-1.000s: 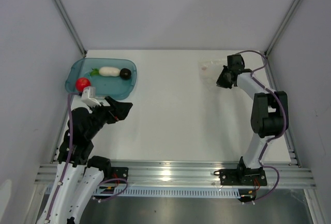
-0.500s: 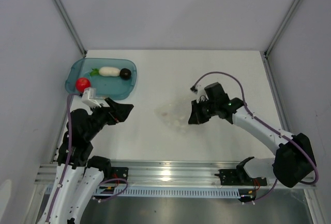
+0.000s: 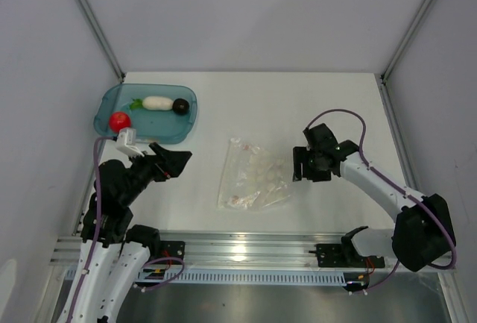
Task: Place the food in the zip-top bag and seal the zipper
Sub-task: Move the zipper food storage bag to the center of the board, then pick up the zipper food storage bag at the center of the board.
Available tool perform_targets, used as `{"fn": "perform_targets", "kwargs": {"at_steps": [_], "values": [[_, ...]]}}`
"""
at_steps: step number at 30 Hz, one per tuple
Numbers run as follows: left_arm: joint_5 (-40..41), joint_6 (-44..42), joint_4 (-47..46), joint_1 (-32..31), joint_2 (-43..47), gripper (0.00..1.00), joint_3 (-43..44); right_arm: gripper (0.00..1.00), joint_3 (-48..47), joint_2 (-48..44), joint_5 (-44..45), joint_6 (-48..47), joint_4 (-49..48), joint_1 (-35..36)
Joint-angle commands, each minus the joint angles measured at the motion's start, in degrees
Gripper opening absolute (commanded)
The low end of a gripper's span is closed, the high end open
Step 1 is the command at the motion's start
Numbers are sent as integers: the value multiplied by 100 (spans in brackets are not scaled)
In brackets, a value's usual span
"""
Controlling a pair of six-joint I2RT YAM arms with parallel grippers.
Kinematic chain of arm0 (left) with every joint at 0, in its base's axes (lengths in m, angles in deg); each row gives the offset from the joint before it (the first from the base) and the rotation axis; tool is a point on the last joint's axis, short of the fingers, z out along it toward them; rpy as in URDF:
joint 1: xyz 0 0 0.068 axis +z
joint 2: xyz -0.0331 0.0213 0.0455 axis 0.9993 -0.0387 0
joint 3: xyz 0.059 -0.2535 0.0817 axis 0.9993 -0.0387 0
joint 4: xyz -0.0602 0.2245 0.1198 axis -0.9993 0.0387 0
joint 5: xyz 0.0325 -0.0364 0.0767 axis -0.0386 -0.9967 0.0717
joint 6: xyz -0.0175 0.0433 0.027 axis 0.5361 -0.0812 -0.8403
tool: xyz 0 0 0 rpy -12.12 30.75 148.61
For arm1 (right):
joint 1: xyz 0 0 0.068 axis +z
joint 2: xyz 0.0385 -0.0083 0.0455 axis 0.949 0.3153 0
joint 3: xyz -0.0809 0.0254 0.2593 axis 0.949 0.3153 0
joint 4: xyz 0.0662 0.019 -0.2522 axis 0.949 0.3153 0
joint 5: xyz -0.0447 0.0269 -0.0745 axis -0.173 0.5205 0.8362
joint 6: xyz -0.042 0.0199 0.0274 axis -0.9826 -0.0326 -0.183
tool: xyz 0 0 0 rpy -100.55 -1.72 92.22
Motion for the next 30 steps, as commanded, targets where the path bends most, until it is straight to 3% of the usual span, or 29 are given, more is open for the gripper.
{"fn": "perform_targets", "kwargs": {"at_steps": [1,3,8,10,18,25,30], "values": [[-115,58,0,-29,-11,94,146,71,-624,-78,1433,243,435,-146],[-132,58,-9,-38,-46,94,155,74,-1091,134,2186,173,821,2],[87,50,140,-29,-81,95,287,76,-2715,1133,3290,488,1515,1486],[462,119,341,-29,-46,99,400,76,-3113,1425,3334,943,1595,1821],[1721,682,1405,-38,15,100,806,73,-4439,3180,2614,1657,972,2964],[1643,665,1476,-29,165,100,789,69,-5733,4756,2762,2132,1657,3255],[1625,647,1503,-29,253,100,744,64,-5427,4846,2545,2343,1175,3246]]}}
